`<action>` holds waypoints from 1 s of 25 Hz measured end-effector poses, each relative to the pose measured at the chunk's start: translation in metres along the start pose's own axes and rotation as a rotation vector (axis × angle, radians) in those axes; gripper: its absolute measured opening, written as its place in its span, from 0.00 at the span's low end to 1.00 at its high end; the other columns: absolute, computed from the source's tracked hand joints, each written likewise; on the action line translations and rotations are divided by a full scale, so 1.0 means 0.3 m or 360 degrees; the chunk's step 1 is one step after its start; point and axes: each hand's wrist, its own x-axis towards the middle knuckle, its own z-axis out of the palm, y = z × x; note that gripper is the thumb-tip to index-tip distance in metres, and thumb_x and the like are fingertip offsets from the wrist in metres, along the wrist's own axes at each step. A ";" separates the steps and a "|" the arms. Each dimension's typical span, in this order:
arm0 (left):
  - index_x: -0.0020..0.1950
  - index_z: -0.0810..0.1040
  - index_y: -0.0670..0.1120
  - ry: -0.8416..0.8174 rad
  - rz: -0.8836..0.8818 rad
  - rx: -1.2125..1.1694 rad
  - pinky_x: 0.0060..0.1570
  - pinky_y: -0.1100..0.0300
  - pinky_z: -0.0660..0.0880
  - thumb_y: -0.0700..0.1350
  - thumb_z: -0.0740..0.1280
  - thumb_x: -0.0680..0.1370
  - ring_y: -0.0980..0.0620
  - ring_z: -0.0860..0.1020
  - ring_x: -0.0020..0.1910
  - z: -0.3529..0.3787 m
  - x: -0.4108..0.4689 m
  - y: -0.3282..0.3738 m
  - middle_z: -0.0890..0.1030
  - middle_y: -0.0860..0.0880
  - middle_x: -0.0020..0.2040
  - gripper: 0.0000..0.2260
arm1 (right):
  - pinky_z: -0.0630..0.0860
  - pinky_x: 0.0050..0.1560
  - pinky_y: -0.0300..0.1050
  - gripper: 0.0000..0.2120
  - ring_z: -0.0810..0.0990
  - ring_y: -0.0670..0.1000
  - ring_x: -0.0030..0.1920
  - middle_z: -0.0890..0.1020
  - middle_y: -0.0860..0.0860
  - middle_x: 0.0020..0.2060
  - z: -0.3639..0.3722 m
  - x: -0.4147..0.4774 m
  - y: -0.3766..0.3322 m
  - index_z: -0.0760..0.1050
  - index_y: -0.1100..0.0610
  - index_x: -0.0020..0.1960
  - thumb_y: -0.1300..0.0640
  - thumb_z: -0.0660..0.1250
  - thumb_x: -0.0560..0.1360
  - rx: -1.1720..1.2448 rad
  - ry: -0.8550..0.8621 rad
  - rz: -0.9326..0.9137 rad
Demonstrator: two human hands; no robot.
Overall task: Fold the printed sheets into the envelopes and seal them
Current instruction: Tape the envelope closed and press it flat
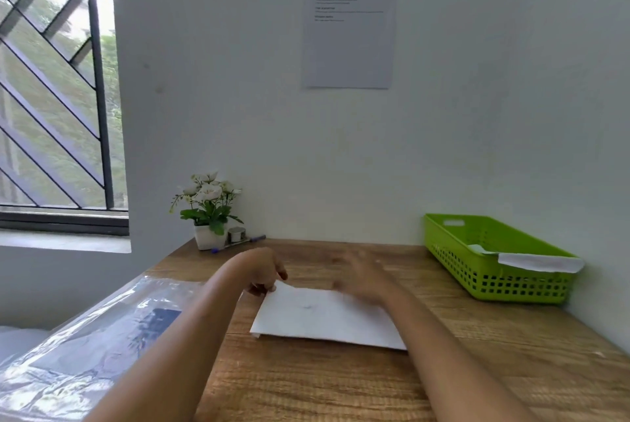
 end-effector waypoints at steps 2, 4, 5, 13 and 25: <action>0.58 0.78 0.47 0.0448 0.0079 0.0081 0.40 0.57 0.77 0.39 0.64 0.76 0.51 0.77 0.41 0.001 0.041 -0.013 0.80 0.46 0.50 0.12 | 0.62 0.71 0.55 0.25 0.65 0.56 0.71 0.65 0.51 0.72 0.049 -0.003 -0.017 0.67 0.45 0.70 0.44 0.65 0.74 -0.0103 -0.0276 -0.0063; 0.58 0.74 0.49 0.0844 0.0021 0.0209 0.38 0.56 0.74 0.44 0.63 0.76 0.49 0.78 0.44 0.007 0.070 -0.060 0.79 0.48 0.49 0.11 | 0.66 0.68 0.56 0.23 0.69 0.55 0.68 0.69 0.51 0.70 0.064 0.005 -0.013 0.69 0.45 0.69 0.41 0.62 0.75 -0.0168 -0.0330 -0.0050; 0.60 0.73 0.49 0.0905 -0.0052 0.0267 0.38 0.56 0.74 0.45 0.63 0.77 0.48 0.78 0.47 0.013 0.081 -0.087 0.79 0.48 0.51 0.11 | 0.66 0.68 0.57 0.22 0.69 0.55 0.68 0.70 0.51 0.69 0.061 0.007 -0.010 0.70 0.45 0.68 0.40 0.61 0.76 -0.0201 -0.0323 -0.0044; 0.68 0.62 0.55 0.0916 -0.0152 0.0387 0.39 0.54 0.72 0.46 0.62 0.78 0.45 0.78 0.54 0.050 0.120 -0.169 0.78 0.46 0.58 0.19 | 0.65 0.69 0.56 0.21 0.66 0.57 0.69 0.68 0.51 0.69 0.046 -0.030 -0.031 0.68 0.45 0.69 0.41 0.58 0.78 -0.0309 -0.0311 -0.0069; 0.52 0.76 0.52 0.0620 0.0463 -0.0111 0.41 0.61 0.71 0.56 0.68 0.74 0.54 0.76 0.44 0.059 0.067 -0.106 0.80 0.51 0.47 0.11 | 0.71 0.64 0.48 0.23 0.73 0.51 0.62 0.71 0.51 0.66 0.025 -0.036 -0.051 0.68 0.48 0.70 0.50 0.67 0.76 0.0255 -0.0123 -0.0152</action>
